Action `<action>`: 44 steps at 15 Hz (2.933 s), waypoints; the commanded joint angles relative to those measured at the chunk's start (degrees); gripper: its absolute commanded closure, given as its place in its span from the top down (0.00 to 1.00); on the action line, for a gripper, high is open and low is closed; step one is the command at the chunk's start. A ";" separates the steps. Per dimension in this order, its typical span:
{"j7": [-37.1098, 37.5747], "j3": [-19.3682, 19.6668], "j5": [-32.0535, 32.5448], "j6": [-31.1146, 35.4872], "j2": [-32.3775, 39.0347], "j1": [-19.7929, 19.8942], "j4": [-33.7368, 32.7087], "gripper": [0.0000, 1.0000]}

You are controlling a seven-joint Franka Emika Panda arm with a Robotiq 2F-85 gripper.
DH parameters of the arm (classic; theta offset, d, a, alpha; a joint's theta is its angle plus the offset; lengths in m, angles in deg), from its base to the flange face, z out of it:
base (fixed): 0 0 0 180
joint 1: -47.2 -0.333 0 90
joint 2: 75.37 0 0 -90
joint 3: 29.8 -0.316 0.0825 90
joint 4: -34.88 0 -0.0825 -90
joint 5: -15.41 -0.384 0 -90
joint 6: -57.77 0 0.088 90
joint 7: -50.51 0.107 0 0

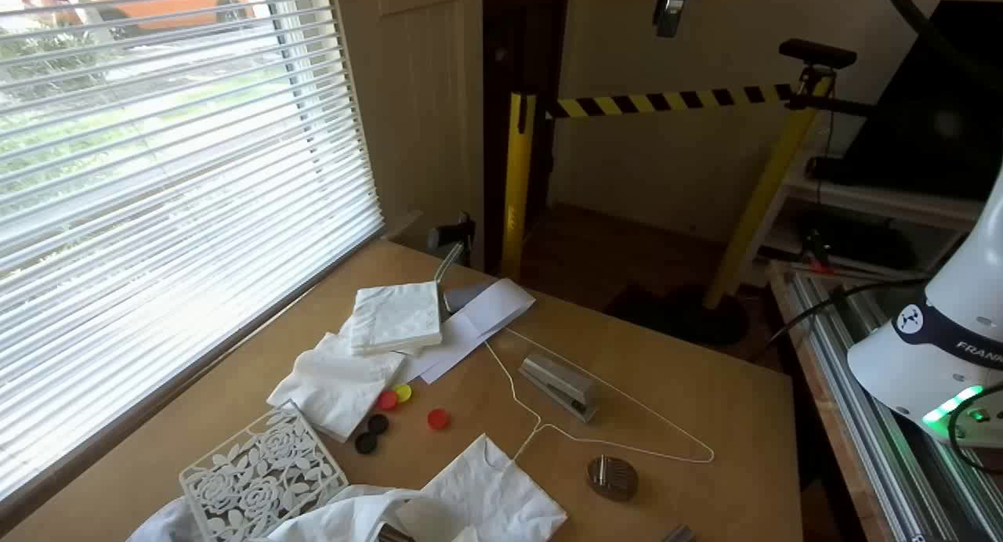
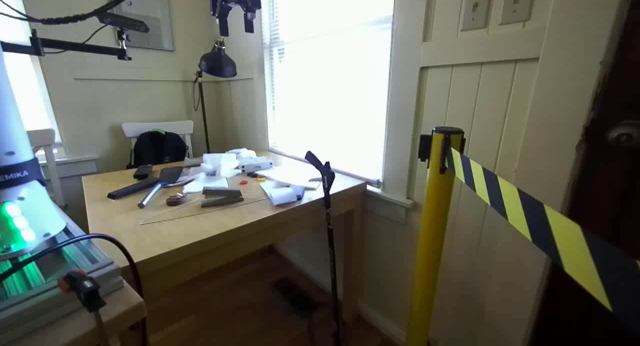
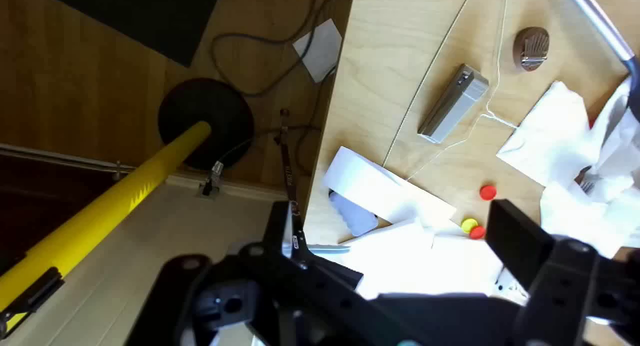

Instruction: Stack up the two orange circular objects

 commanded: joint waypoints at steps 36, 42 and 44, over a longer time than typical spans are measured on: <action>-18.70 -16.70 4.98 26.38 41.12 -9.56 -13.28 1.00; -20.39 -17.43 7.70 36.28 56.22 -8.59 -23.43 1.00; -22.41 -18.58 7.56 36.44 61.96 -8.67 -29.13 1.00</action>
